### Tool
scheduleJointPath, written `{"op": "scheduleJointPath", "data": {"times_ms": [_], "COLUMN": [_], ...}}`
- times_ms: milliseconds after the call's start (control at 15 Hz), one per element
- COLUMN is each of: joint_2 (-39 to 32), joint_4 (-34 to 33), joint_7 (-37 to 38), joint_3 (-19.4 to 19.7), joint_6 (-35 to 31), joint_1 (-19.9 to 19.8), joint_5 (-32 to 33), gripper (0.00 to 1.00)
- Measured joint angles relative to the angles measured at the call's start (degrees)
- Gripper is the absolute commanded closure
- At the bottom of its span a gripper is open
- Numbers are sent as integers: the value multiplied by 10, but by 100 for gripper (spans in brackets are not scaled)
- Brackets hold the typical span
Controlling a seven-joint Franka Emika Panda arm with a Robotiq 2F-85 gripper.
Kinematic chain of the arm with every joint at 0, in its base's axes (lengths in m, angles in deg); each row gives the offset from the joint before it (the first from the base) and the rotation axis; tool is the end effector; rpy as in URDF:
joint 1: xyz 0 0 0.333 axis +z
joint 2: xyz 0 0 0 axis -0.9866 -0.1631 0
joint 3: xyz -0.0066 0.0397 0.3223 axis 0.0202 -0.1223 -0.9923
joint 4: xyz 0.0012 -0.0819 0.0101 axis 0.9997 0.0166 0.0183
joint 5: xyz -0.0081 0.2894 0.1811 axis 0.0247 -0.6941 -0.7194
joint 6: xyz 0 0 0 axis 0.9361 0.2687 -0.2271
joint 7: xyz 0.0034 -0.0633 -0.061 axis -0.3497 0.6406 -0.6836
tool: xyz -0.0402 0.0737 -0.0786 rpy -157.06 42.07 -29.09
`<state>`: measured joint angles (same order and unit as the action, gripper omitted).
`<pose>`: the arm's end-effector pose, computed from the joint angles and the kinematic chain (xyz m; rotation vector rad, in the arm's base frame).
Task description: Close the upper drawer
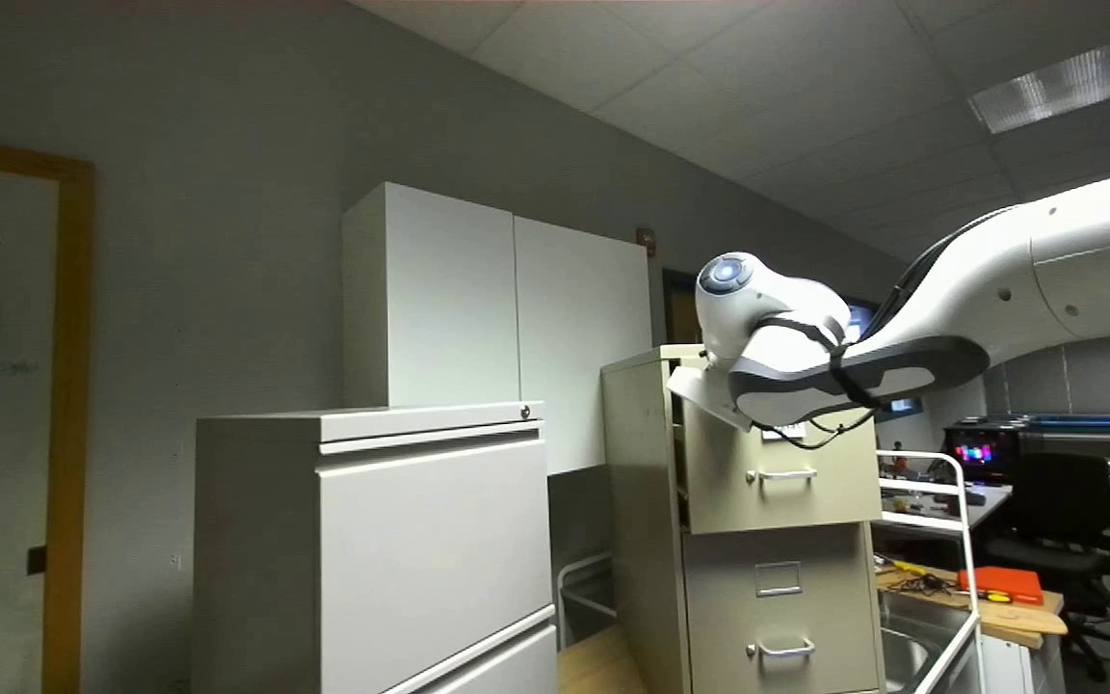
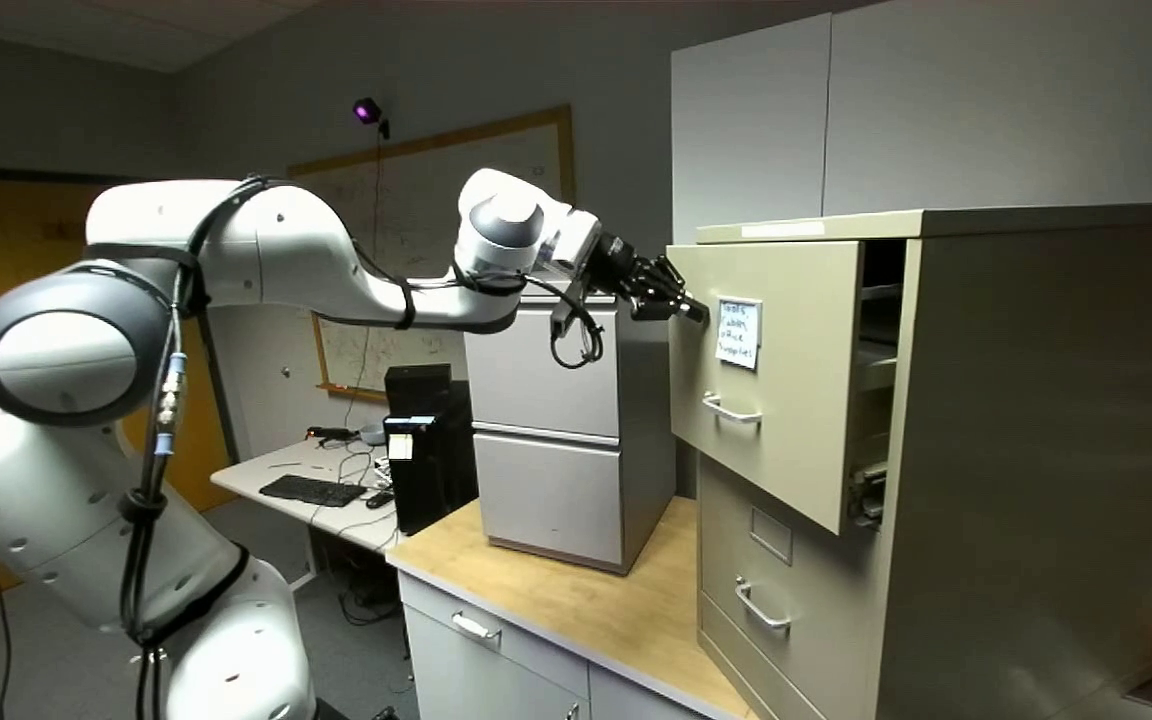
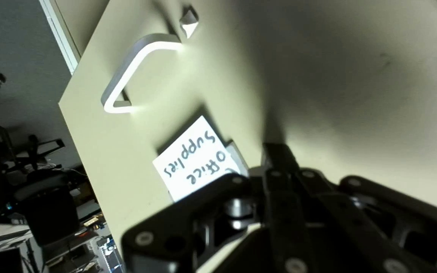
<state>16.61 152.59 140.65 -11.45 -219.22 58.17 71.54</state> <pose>0.3910 -0.1550 0.7127 1.6632 -1.8868 1.4438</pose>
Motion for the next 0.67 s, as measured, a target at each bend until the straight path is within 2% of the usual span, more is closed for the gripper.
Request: {"op": "scheduleJointPath", "data": {"times_ms": [333,667], "joint_2": [-33,-96], "joint_4": [-33,-79], "joint_7": [5,-2], "joint_3": [46,78], "joint_6": [-7,-42], "joint_1": [44,68], "joint_5": [-20,-75], "gripper": [100,100]}}
